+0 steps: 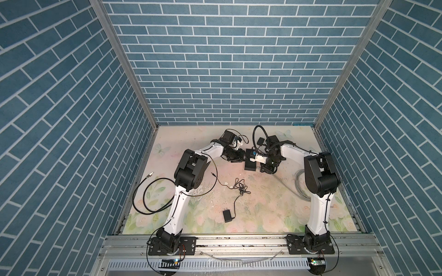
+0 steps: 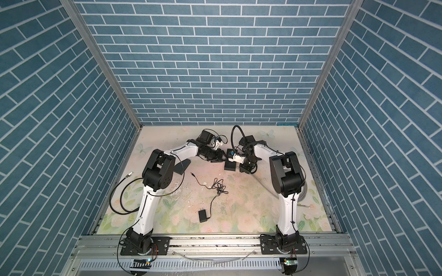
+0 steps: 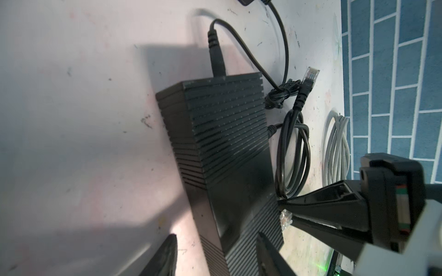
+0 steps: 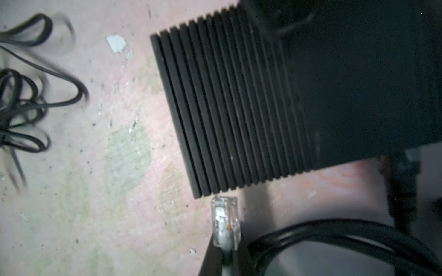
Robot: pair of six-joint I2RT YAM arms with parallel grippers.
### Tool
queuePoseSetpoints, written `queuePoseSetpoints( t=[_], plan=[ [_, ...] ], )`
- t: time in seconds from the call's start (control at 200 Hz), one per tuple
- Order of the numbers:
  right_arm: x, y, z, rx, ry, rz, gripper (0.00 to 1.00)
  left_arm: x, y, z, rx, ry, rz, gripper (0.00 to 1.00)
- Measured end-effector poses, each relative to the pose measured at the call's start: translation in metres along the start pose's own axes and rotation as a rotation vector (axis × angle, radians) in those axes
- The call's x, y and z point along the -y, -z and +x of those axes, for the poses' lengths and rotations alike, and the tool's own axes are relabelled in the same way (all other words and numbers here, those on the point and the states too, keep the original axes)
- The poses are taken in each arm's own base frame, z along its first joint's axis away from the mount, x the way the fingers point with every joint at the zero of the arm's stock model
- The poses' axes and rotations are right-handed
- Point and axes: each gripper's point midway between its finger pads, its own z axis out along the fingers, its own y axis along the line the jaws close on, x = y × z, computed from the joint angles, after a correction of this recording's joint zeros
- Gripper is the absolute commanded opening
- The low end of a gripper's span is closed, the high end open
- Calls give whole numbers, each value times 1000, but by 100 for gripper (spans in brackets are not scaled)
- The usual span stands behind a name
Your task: Insert the plug into the switch port
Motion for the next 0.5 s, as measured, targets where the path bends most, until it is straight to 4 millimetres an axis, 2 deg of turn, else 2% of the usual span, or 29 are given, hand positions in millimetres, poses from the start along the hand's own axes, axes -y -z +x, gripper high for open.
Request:
queuePoseSetpoints(
  t=[0.175, 0.5],
  plan=[
    [-1, 0, 1, -14, 15, 1, 3, 1, 0, 0, -3, 8, 7, 54],
    [1, -4, -12, -11, 47, 14, 3, 5, -2, 3, -16, 26, 35, 54]
  ],
)
